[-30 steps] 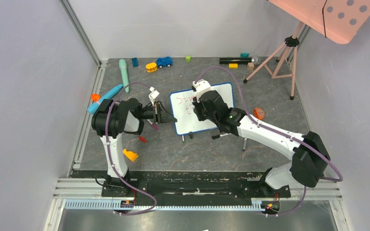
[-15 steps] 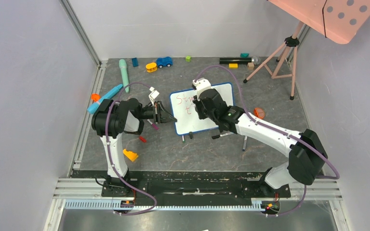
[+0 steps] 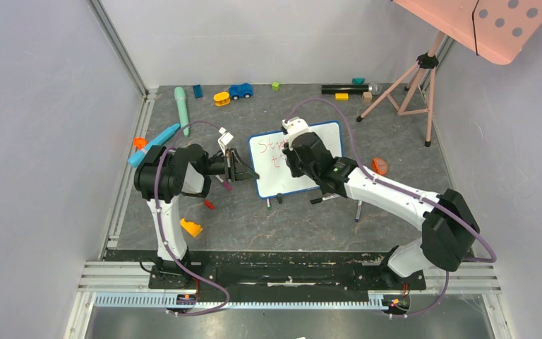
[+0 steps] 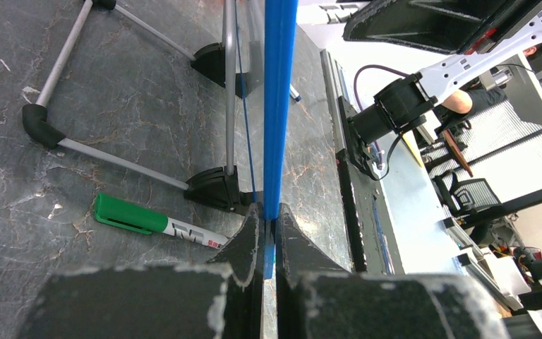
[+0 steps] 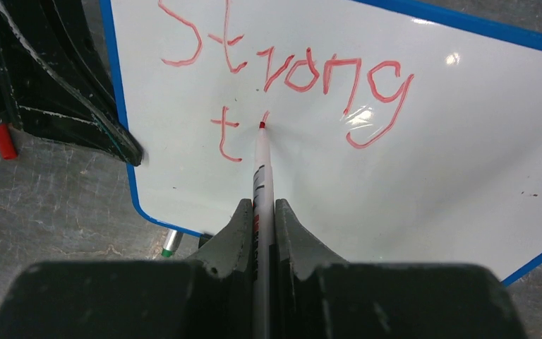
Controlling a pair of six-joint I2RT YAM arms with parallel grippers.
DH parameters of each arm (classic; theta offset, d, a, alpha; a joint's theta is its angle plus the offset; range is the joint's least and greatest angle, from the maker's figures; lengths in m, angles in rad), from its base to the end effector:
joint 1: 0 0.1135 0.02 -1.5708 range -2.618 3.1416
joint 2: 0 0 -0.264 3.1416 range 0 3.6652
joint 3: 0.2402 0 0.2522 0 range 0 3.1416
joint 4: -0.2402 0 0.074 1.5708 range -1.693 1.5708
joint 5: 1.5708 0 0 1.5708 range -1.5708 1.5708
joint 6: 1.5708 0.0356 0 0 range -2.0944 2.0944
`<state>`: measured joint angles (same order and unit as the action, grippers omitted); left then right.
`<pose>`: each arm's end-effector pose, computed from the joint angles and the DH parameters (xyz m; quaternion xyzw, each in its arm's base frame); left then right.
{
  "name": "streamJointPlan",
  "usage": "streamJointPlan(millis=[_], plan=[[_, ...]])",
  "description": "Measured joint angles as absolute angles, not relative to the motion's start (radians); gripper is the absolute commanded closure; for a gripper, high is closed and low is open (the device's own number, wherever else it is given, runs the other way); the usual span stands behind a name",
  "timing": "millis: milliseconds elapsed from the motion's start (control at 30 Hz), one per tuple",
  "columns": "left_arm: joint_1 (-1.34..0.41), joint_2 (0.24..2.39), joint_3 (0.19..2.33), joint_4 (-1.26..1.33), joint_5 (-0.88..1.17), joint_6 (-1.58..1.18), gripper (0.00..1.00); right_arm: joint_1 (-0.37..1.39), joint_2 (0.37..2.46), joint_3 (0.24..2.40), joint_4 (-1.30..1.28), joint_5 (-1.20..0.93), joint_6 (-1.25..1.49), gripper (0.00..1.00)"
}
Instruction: Write a sentence on the whiteboard
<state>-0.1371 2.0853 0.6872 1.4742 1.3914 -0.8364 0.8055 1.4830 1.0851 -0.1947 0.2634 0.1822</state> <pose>0.3233 -0.0800 0.1184 0.2629 0.6512 -0.6484 0.2939 0.2393 0.2358 0.2763 -0.2096 0.8519 0.1187 0.4651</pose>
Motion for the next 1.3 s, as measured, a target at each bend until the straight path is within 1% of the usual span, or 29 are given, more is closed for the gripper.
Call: streamJointPlan(millis=[433, 1300], plan=[[-0.137, 2.085, 0.687, 1.474, 1.391, -0.836, 0.98, 0.807, 1.434, 0.978, -0.181, 0.229, 0.194, 1.00], [-0.137, 2.085, 0.687, 1.474, 1.390, -0.836, 0.98, 0.782, 1.451, 1.030, -0.208, 0.223, 0.186, 1.00]])
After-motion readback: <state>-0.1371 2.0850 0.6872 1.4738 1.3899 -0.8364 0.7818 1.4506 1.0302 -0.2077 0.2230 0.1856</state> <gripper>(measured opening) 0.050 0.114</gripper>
